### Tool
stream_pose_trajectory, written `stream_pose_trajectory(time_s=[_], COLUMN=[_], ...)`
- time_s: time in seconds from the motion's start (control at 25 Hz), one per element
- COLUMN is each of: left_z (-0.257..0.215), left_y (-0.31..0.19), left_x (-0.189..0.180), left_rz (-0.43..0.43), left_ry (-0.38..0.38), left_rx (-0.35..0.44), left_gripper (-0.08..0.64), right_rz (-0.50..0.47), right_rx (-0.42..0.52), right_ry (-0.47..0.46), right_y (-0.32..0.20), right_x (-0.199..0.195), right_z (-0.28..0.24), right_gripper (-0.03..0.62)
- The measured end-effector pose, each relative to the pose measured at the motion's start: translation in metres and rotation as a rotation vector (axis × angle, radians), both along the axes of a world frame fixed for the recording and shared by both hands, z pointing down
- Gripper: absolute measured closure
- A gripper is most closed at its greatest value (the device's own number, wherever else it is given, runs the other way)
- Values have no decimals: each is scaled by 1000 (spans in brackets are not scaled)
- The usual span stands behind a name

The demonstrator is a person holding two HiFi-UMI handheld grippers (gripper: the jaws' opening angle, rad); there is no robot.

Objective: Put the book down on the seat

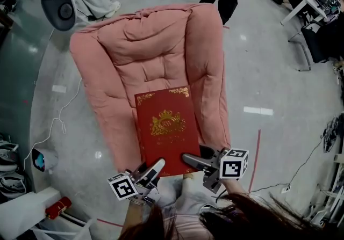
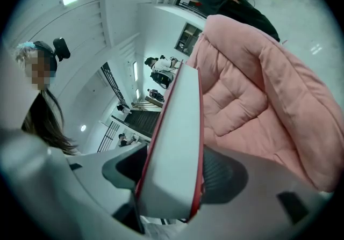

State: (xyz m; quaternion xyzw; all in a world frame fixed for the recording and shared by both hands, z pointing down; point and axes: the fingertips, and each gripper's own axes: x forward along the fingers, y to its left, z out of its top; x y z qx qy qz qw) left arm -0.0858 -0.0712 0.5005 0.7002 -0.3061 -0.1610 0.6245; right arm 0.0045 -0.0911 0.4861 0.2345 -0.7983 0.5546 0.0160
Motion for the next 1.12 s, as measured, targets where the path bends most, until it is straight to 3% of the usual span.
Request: stream_pose_trajectory(time_s=[0.6,1.12], left_z=[44,71], left_y=[-8,-12], left_x=[-9,2], left_rz=[25,-6], left_ry=[-21,-43], left_rx=[-46,-62], left_gripper=[287,284], right_rz=[-14,-64], right_rx=[-68,-87], right_ry=[22,31], right_y=[-5,-12], right_x=[-10,0], right_z=[48,76], right_gripper=[291,290])
